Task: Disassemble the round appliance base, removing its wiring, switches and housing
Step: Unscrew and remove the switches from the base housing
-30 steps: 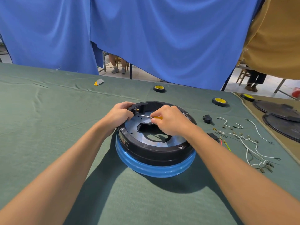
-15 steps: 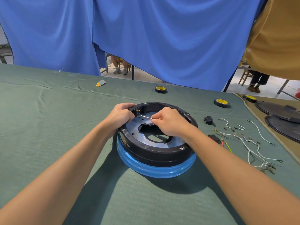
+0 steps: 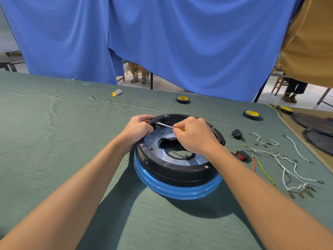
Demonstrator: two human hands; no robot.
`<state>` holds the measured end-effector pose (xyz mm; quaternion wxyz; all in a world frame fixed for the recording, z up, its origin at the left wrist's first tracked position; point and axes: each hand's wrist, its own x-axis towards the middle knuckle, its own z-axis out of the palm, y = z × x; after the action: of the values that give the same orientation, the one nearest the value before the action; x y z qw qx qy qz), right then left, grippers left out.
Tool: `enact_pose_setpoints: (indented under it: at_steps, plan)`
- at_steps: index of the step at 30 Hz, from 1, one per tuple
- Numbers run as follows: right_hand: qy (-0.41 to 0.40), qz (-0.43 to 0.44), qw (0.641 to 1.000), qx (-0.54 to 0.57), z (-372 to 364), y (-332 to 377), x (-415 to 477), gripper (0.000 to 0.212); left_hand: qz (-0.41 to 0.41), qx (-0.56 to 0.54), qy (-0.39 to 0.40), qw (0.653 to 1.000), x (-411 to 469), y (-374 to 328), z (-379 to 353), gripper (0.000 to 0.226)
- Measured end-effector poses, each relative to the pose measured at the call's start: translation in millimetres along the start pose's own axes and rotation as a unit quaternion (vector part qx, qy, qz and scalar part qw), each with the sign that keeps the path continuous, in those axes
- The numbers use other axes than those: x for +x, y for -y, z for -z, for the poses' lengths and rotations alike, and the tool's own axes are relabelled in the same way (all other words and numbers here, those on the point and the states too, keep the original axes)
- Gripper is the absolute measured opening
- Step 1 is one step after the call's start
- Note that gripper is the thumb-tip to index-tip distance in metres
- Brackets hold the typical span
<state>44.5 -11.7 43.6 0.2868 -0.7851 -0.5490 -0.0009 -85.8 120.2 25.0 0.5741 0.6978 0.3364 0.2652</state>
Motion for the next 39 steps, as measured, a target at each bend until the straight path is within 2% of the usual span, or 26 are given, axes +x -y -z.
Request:
enact_pose_setpoints:
  at_steps: [10, 18, 25, 30, 32, 34, 35, 36, 37, 39]
  plan:
    - [0.010, 0.001, 0.999, -0.032, 2, 3, -2, 0.036, 0.006, -0.016, 0.006, 1.000, -1, -1, 0, 0.052]
    - [0.035, -0.022, 0.999, -0.020, 2, 3, -4, 0.029, 0.006, -0.007, 0.000, 1.000, 0, 1, 0, 0.052]
    - [0.042, 0.000, 0.999, -0.005, -4, 4, 0, 0.040, -0.003, -0.009, -0.007, 1.000, 0, 2, -3, 0.052]
    - [0.073, -0.038, 0.996, 0.037, -6, 2, 7, 0.031, 0.002, -0.012, -0.018, 1.000, 1, -1, -6, 0.051]
    - [0.104, -0.097, 0.984, 0.106, -4, 1, 10, 0.024, 0.004, -0.013, -0.021, 1.000, 1, -1, -7, 0.052]
    - [0.160, -0.189, 0.940, 0.235, 1, 0, 12, 0.014, 0.003, -0.011, -0.026, 1.000, 1, -1, -8, 0.052]
    - [0.186, -0.215, 0.917, 0.280, 3, 0, 12, 0.011, 0.002, -0.006, -0.028, 1.000, 2, -1, -9, 0.053]
    - [0.198, -0.216, 0.911, 0.291, 4, -1, 12, 0.013, 0.001, -0.001, -0.029, 1.000, 1, -1, -8, 0.053]
    - [0.193, -0.195, 0.924, 0.268, 3, -1, 11, 0.019, 0.001, 0.004, -0.028, 1.000, 1, -1, -7, 0.053]
    - [0.142, -0.102, 0.977, 0.122, 1, 1, 7, 0.026, 0.002, 0.011, -0.023, 1.000, 1, -2, -6, 0.053]
